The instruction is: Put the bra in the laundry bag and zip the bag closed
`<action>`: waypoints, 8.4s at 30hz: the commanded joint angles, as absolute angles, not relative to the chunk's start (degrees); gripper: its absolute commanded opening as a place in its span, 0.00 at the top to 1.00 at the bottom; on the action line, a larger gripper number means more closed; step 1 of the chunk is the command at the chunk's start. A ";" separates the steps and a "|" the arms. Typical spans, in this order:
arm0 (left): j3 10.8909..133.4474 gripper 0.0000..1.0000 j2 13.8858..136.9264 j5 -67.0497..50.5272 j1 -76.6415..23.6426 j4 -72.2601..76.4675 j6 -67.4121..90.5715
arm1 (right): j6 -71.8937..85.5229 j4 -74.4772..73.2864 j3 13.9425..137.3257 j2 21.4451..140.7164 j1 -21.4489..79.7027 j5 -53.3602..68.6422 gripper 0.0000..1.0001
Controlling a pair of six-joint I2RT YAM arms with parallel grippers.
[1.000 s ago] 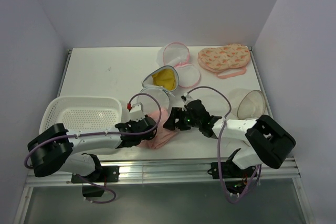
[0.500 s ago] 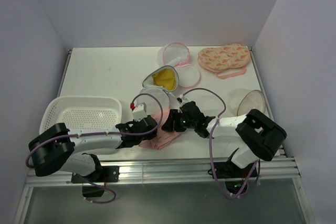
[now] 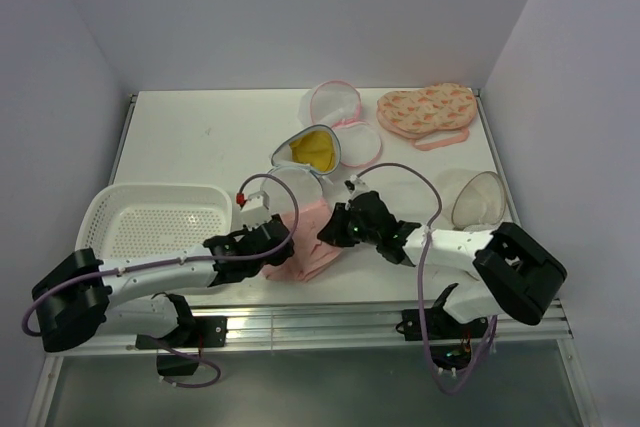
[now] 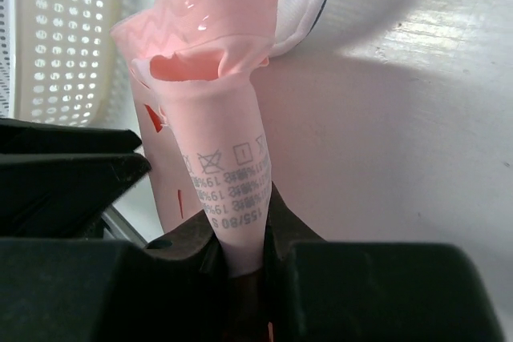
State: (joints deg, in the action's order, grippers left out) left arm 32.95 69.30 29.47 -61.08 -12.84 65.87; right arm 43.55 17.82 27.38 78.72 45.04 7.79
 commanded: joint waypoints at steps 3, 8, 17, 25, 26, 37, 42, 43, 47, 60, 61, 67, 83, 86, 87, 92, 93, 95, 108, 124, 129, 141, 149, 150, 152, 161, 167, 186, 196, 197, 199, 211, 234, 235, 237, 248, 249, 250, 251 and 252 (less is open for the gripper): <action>32.35 0.47 64.08 36.03 -58.63 -17.14 69.69 | 41.31 12.05 29.18 72.52 45.44 3.08 0.88; 29.53 0.42 62.57 35.16 -50.98 -9.68 67.77 | 38.85 0.89 30.14 62.94 45.18 -3.24 0.89; 30.15 0.40 73.03 36.04 -48.08 5.07 63.81 | 34.99 -15.46 35.15 47.73 42.02 -8.52 0.88; 25.32 0.39 78.92 38.14 -47.46 17.47 64.51 | 32.70 -20.12 37.70 42.37 37.18 -6.07 0.87; 24.79 0.40 79.45 38.32 -47.46 18.80 64.69 | 32.35 -20.39 37.79 42.19 36.22 -5.28 0.88; 18.20 0.45 87.18 39.11 -47.46 38.13 64.16 | 31.11 -21.18 38.14 40.87 32.70 -2.29 0.87; 16.61 0.45 90.87 38.50 -47.37 47.96 63.37 | 30.94 -21.18 38.23 40.69 32.35 -1.85 0.87; 16.52 0.45 91.92 38.32 -47.20 49.12 63.20 | 30.85 -21.18 38.32 40.69 32.26 -1.85 0.87; 16.61 0.46 94.21 37.71 -46.93 52.90 62.67 | 30.76 -21.09 38.41 40.78 31.99 -1.23 0.87; 18.01 0.91 89.58 32.61 -46.41 50.29 61.26 | 30.41 -21.27 39.29 40.34 31.38 -1.32 0.87; 18.54 0.93 86.52 31.74 -46.49 48.53 60.13 | 30.24 -21.36 39.55 40.34 31.20 -1.58 0.87; 26.61 1.00 73.75 24.45 -46.49 24.90 56.34 | 29.27 -22.15 43.58 41.48 30.32 -1.85 0.87; 47.89 1.00 64.25 -14.40 -42.45 -10.36 44.30 | 27.33 -25.14 59.93 46.13 29.18 -4.22 0.88; 50.27 1.00 63.37 -19.94 -41.66 -11.95 43.07 | 27.16 -24.87 63.19 48.33 29.09 -1.94 0.88; 50.71 1.00 62.76 -21.43 -41.05 -12.21 42.63 | 27.16 -24.70 63.89 48.86 29.09 -0.98 0.89; 52.21 1.00 61.08 -27.07 -38.15 -15.90 40.35 | 27.86 -23.20 67.06 50.62 29.09 4.65 0.89; 52.03 1.00 61.00 -27.42 -36.67 -17.65 39.73 | 27.77 -22.86 67.15 50.89 29.18 5.35 0.89; 50.46 1.00 60.56 -27.86 -34.21 -18.37 39.73 | 28.12 -22.24 66.62 51.24 29.09 7.37 0.89; 49.22 1.00 61.08 -27.07 -27.95 -26.36 36.30 | 34.80 -8.36 45.72 51.85 29.27 14.33 0.91; 53.61 1.00 61.53 -27.77 -27.16 -32.25 34.01 | 31.47 -0.88 37.27 62.58 29.27 -1.83 0.97; 56.16 1.00 61.70 -28.12 -26.98 -34.01 33.75 | 29.27 -2.81 37.88 63.37 30.06 -11.15 0.98; 59.85 1.00 63.89 -28.74 -26.98 -36.04 33.13 | 26.63 -6.68 41.48 64.16 40.07 -25.85 0.99; 59.85 1.00 65.57 -28.65 -27.07 -35.16 33.05 | 27.16 -4.93 41.84 64.60 43.59 -18.46 0.98; 59.77 1.00 65.65 -28.83 -26.98 -35.07 32.96 | 27.25 -4.66 41.66 65.38 43.77 -18.11 0.98; 59.85 1.00 66.00 -29.00 -26.98 -34.81 33.05 | 27.86 -3.78 41.57 66.44 44.21 -17.32 0.98; 60.82 1.00 66.09 -29.53 -26.98 -35.33 32.70 | 30.67 -1.67 45.52 76.28 44.82 -17.75 1.00; 61.17 1.00 66.36 -30.23 -27.07 -35.42 32.43 | 32.08 -3.78 48.77 81.12 45.53 -20.30 1.00; 74.35 1.00 64.16 -20.57 -26.90 -45.79 32.52 | 33.31 -18.01 54.75 90.53 46.14 -39.70 1.00; 70.85 1.00 63.28 -17.22 -26.72 -47.73 32.34 | 33.31 -30.67 57.13 85.79 46.49 -48.87 1.00; 70.23 1.00 63.37 -18.27 -26.72 -47.55 32.34 | 32.79 -30.33 57.22 83.69 46.67 -47.21 1.00; 68.22 1.00 63.55 -19.33 -26.63 -45.97 32.69 | 31.21 -28.58 57.39 81.14 46.93 -45.19 1.00; 65.04 1.00 64.77 -22.76 -26.72 -41.31 33.40 | 30.06 -23.12 60.12 77.96 49.13 -28.84 1.00; 67.15 1.00 63.99 -22.85 -26.63 -42.98 32.61 | 34.98 -19.67 60.90 97.47 48.43 -29.09 0.86; 67.15 1.00 63.90 -22.50 -26.63 -43.15 32.61 | 34.89 -20.04 61.00 97.12 48.51 -29.96 0.77; 67.06 1.00 63.72 -22.15 -26.63 -43.50 32.52 | 34.63 -20.04 60.47 95.72 48.52 -29.97 0.67; 66.97 0.99 63.63 -21.62 -26.63 -43.51 32.78 | 32.43 -25.05 63.28 84.12 48.69 -28.65 0.29; 66.89 0.99 63.72 -21.62 -26.72 -43.42 32.78 | 32.34 -25.48 63.54 82.72 48.60 -28.65 0.27; 66.80 0.99 63.81 -21.53 -26.63 -43.42 32.87 | 32.26 -25.75 63.72 82.01 48.69 -28.57 0.27; 66.62 0.99 63.98 -21.71 -26.63 -43.33 32.87 | 32.08 -25.93 64.07 81.39 48.69 -28.48 0.26; 66.62 0.99 63.90 -21.80 -26.72 -43.24 32.87 | 31.91 -26.28 64.25 80.08 48.60 -28.30 0.25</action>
